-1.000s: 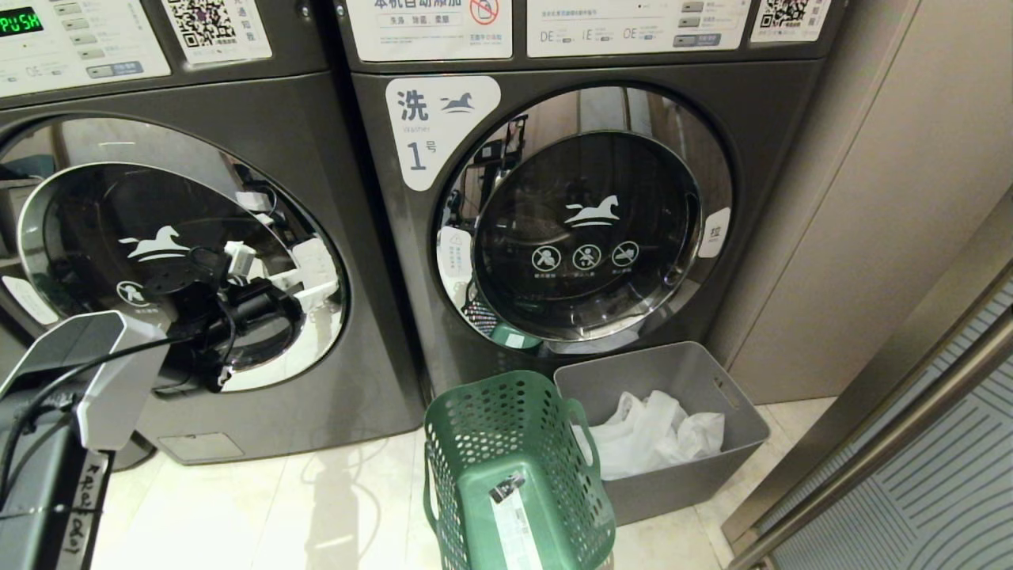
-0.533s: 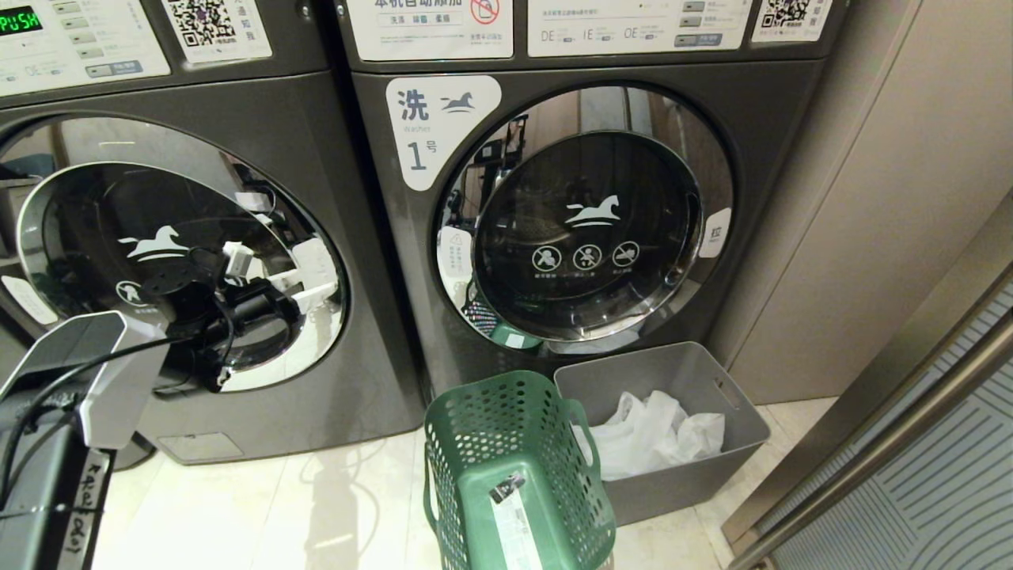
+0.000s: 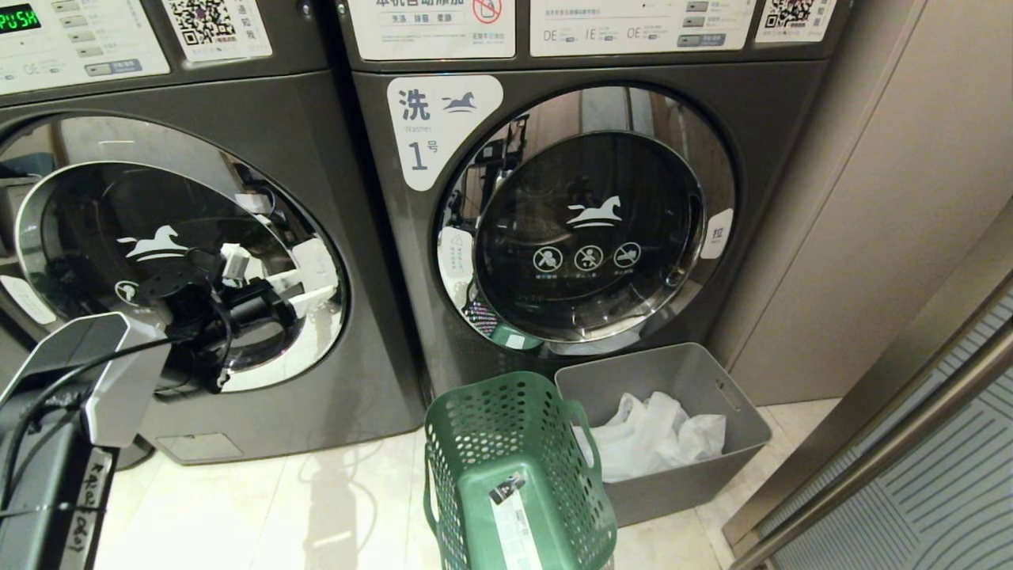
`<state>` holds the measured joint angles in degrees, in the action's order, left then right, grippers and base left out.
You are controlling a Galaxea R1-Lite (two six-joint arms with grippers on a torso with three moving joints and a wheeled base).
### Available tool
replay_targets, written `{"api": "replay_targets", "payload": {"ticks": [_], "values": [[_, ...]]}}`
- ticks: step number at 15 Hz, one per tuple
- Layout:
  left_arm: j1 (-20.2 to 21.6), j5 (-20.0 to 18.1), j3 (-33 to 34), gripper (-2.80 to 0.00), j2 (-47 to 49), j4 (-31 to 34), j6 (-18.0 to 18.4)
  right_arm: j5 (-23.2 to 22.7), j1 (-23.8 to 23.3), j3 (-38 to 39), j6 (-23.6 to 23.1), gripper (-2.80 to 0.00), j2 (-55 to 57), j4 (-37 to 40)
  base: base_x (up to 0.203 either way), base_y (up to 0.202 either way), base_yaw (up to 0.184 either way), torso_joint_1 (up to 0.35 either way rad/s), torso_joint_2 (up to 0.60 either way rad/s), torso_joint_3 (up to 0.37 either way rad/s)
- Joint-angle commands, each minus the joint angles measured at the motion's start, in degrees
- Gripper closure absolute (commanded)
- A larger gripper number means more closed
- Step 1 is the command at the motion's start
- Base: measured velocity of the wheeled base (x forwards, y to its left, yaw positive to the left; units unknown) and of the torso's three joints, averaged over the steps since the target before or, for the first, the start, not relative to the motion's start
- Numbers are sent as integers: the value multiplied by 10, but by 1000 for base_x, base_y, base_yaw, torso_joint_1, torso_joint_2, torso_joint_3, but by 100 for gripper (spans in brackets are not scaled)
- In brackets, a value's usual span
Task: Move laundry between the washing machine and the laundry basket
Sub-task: Open the lid of the washing machine
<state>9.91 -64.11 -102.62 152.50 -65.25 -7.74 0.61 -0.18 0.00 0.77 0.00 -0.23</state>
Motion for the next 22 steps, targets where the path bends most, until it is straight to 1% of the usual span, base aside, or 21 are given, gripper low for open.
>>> {"api": "replay_targets", "payload": {"ticks": [1,3,7,10,12,15,16,20,22], "values": [[-1,-13,2,-280,0,-13,-1,0,0,0,0,0,0,0,0,0,0,0,0,0],[-1,-27,3,-280,0,-20,-1,0,0,0,0,0,0,0,0,0,0,0,0,0],[1,-32,15,-280,-4,-39,-1,0,0,0,0,0,1,0,0,0,0,0,0,0],[1,-50,32,-280,-10,-58,-5,0,0,0,0,0,0,0,0,0,0,0,0,0],[0,-51,42,-280,-13,-85,-28,0,0,0,0,0,0,0,0,0,0,0,0,0],[0,-51,61,-280,-18,-150,-79,0,0,0,0,0,0,0,0,0,0,0,0,0],[1,-51,72,-280,-20,-167,-90,0,0,0,0,0,0,0,0,0,0,0,0,0],[5,-51,125,-280,-36,-197,-95,0,0,0,0,0,0,0,0,0,0,0,0,0],[10,-51,129,-280,-37,-199,-95,0,0,0,0,0,0,0,0,0,0,0,0,0]]}}
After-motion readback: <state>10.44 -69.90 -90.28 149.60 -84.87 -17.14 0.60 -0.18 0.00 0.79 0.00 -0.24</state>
